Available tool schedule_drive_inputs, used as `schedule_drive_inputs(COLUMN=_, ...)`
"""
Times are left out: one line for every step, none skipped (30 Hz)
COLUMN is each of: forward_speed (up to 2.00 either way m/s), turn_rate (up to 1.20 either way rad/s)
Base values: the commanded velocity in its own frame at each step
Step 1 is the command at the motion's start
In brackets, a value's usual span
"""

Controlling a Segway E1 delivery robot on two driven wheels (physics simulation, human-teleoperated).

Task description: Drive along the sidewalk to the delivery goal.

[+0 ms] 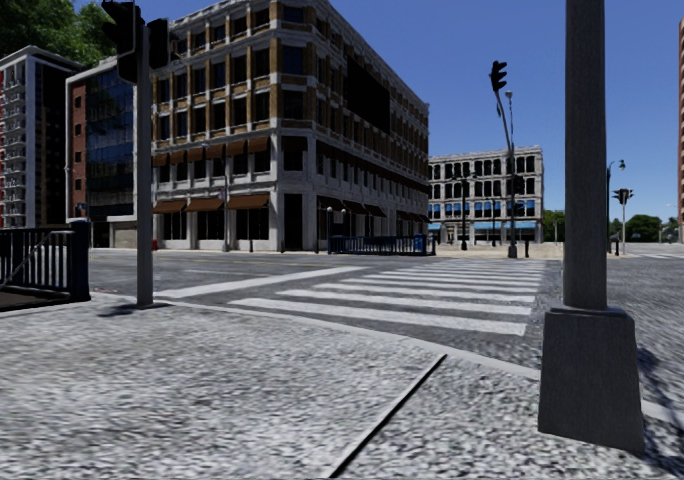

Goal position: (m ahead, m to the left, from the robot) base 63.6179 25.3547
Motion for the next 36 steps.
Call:
schedule_drive_inputs(forward_speed=2.0, turn_rate=0.0)
schedule_drive_inputs(forward_speed=2.0, turn_rate=0.0)
schedule_drive_inputs(forward_speed=2.0, turn_rate=0.0)
schedule_drive_inputs(forward_speed=2.0, turn_rate=0.0)
schedule_drive_inputs(forward_speed=2.0, turn_rate=0.0)
schedule_drive_inputs(forward_speed=2.0, turn_rate=0.0)
schedule_drive_inputs(forward_speed=2.0, turn_rate=0.0)
schedule_drive_inputs(forward_speed=2.0, turn_rate=0.0)
schedule_drive_inputs(forward_speed=2.0, turn_rate=0.0)
schedule_drive_inputs(forward_speed=2.0, turn_rate=0.0)
schedule_drive_inputs(forward_speed=2.0, turn_rate=0.0)
schedule_drive_inputs(forward_speed=2.0, turn_rate=0.0)
schedule_drive_inputs(forward_speed=2.0, turn_rate=0.0)
schedule_drive_inputs(forward_speed=2.0, turn_rate=0.0)
schedule_drive_inputs(forward_speed=2.0, turn_rate=0.0)
schedule_drive_inputs(forward_speed=2.0, turn_rate=0.0)
schedule_drive_inputs(forward_speed=2.0, turn_rate=0.0)
schedule_drive_inputs(forward_speed=2.0, turn_rate=0.0)
schedule_drive_inputs(forward_speed=2.0, turn_rate=-0.05)
schedule_drive_inputs(forward_speed=2.0, turn_rate=-0.05)
schedule_drive_inputs(forward_speed=2.0, turn_rate=-0.1)
schedule_drive_inputs(forward_speed=2.0, turn_rate=-0.11)
schedule_drive_inputs(forward_speed=2.0, turn_rate=-0.14)
schedule_drive_inputs(forward_speed=2.0, turn_rate=-0.14)
schedule_drive_inputs(forward_speed=2.0, turn_rate=-0.18)
schedule_drive_inputs(forward_speed=2.0, turn_rate=-0.21)
schedule_drive_inputs(forward_speed=2.0, turn_rate=-0.23)
schedule_drive_inputs(forward_speed=2.0, turn_rate=-0.23)
schedule_drive_inputs(forward_speed=2.0, turn_rate=-0.25)
schedule_drive_inputs(forward_speed=2.0, turn_rate=-0.28)
schedule_drive_inputs(forward_speed=2.0, turn_rate=-0.3)
schedule_drive_inputs(forward_speed=2.0, turn_rate=-0.3)
schedule_drive_inputs(forward_speed=1.99, turn_rate=-0.31)
schedule_drive_inputs(forward_speed=1.95, turn_rate=-0.32)
schedule_drive_inputs(forward_speed=1.86, turn_rate=-0.33)
schedule_drive_inputs(forward_speed=1.86, turn_rate=-0.33)
